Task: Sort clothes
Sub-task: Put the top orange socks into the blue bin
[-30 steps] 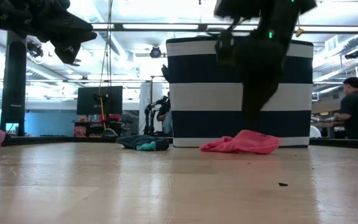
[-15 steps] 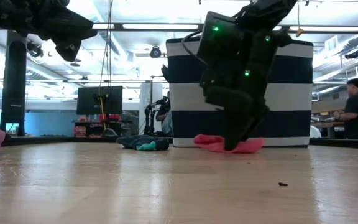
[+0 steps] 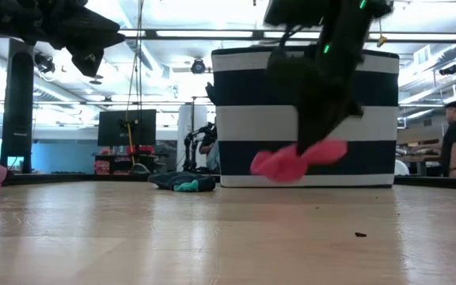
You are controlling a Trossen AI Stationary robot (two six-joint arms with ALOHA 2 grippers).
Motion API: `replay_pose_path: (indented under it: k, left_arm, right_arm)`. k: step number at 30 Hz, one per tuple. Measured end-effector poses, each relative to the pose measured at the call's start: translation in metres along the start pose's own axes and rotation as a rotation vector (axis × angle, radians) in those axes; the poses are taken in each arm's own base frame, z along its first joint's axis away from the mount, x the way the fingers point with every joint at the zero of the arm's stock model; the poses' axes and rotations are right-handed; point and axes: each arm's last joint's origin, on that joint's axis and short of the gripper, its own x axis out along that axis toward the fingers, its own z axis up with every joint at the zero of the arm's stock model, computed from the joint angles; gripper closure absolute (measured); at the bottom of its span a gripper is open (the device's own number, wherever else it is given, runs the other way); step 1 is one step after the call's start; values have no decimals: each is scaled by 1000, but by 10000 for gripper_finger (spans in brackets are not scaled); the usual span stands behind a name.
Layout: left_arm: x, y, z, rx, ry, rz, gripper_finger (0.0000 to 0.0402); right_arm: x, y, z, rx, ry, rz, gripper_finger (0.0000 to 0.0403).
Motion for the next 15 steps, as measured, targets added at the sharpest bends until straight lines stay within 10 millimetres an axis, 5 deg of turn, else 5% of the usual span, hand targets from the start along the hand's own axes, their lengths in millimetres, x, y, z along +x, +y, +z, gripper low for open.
replay_pose_path:
  k: [15]
  left_arm:
    - [-1, -3, 11, -12, -113, -28, 308]
  right_arm:
    - [-192, 6, 27, -19, -331, -144, 399]
